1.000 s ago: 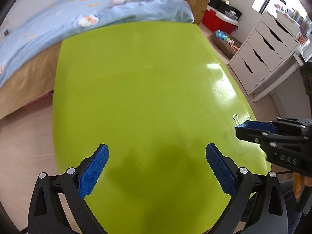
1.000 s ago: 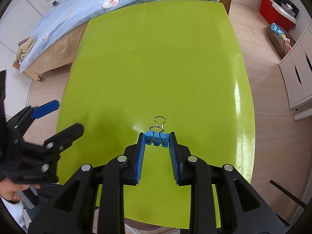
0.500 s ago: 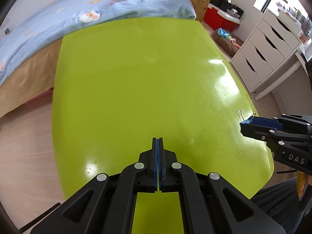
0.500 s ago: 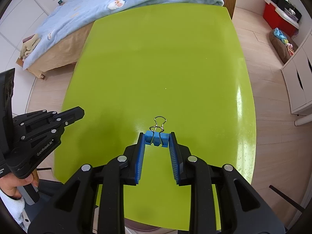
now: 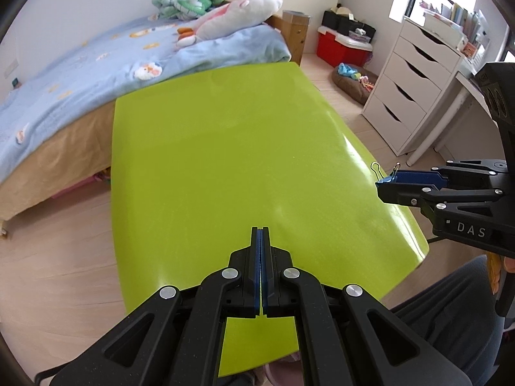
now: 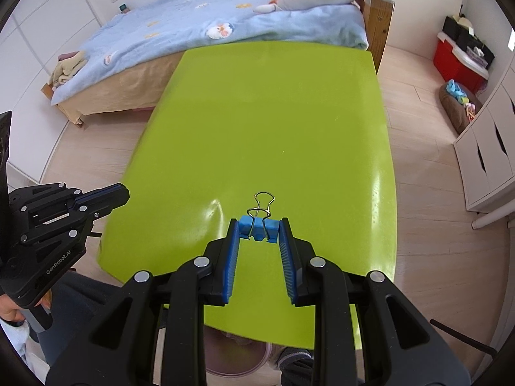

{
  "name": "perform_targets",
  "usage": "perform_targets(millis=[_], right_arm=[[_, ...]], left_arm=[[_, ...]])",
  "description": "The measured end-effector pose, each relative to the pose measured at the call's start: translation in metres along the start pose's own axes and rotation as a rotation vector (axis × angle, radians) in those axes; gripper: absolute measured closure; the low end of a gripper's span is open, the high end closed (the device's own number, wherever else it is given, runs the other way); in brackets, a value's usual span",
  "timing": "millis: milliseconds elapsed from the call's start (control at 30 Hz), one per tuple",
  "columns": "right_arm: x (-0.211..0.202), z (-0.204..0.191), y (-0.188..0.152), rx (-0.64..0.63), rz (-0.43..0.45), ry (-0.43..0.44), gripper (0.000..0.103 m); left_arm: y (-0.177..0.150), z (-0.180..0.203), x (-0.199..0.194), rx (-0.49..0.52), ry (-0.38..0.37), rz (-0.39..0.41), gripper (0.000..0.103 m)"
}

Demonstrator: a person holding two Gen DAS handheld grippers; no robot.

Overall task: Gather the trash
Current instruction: 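Lift the blue binder clip with the right gripper and carry it over the bin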

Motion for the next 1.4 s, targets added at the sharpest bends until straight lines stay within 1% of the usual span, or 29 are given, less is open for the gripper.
perform_targets(millis=[167,333,533,800,933,1100,1233,1400], right_arm=[[-0.032,-0.014,-0.026,-0.03,0.049,-0.012,0.078],[-0.057,-0.031,-0.052,-0.054,0.091,-0.001,0.078],[-0.08,-0.054,-0.086,-0.097,0.113,0.004,0.078],[-0.103,-0.075,-0.12,-0.112,0.137,0.056,0.078],[-0.106,-0.083,-0.137,-0.114,0.132,0.081,0.078],[-0.098,-0.092,-0.161,-0.107,0.099,0.12,0.078],[-0.094,-0.095,-0.172,-0.097,0.087,0.149,0.078],[-0.091,-0.1,-0.174,-0.1,0.081,0.174,0.078]], left_arm=[[-0.023,0.005,-0.028,0.005,-0.011,0.038,0.103],[-0.047,0.01,-0.051,0.008,-0.033,0.064,0.103],[-0.078,0.016,-0.071,0.009,-0.06,0.072,0.103],[-0.11,0.025,-0.088,0.02,-0.091,0.07,0.103],[-0.128,0.028,-0.094,0.023,-0.112,0.055,0.103],[-0.152,0.031,-0.092,0.022,-0.131,0.019,0.103],[-0.161,0.032,-0.091,0.016,-0.133,0.003,0.103],[-0.164,0.034,-0.095,0.017,-0.145,0.0,0.103]])
Point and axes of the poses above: each gripper's, at about its wrist camera, not at the fingertips, and x roughly the way its jaws point, z to its right, y to its top, the point moved 3 cm from there along x, roughly the way its jaws point, and after that the axes turned 13 degrees about -x, right-handed, at the moved point
